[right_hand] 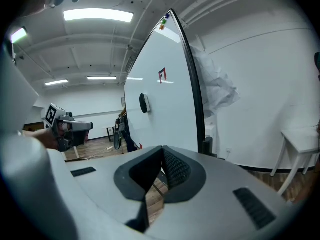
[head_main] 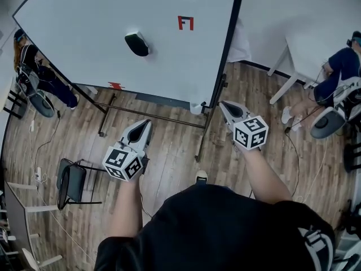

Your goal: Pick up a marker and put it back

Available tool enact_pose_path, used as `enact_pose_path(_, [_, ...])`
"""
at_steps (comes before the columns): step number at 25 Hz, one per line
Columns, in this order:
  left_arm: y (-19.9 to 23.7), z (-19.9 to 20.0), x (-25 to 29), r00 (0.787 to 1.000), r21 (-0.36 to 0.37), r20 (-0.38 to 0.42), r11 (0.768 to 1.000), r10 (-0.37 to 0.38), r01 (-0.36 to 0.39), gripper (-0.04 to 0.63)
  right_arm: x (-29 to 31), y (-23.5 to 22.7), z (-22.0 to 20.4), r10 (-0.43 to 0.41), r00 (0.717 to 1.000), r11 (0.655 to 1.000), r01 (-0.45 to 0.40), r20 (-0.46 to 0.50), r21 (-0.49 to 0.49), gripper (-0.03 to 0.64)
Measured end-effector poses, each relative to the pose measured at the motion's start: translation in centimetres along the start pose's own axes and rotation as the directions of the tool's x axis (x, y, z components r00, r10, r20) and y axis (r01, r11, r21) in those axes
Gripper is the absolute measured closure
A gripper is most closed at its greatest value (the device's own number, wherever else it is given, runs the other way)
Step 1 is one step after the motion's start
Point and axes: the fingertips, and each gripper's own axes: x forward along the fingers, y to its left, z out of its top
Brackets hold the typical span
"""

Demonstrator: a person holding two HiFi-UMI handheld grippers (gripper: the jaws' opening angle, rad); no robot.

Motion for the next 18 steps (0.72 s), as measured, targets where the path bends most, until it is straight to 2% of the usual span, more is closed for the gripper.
enact_pose_path(9, [1.1,-0.2,5.9,0.999,-0.008,-0.018,0.999,0.047,-0.047,0.584,3.8,-3.8,-0.2,0.092,0.996,0.996,-0.092,0.001,-0.014,0.620])
enact_pose_path(18, [0.3,0.4,8.2,0.996,0.011,-0.040,0.997,0.075,-0.074,0.584,5.0,-5.2,0.0,0.162,0.987,0.987,-0.162,0.010,-0.018,0.620])
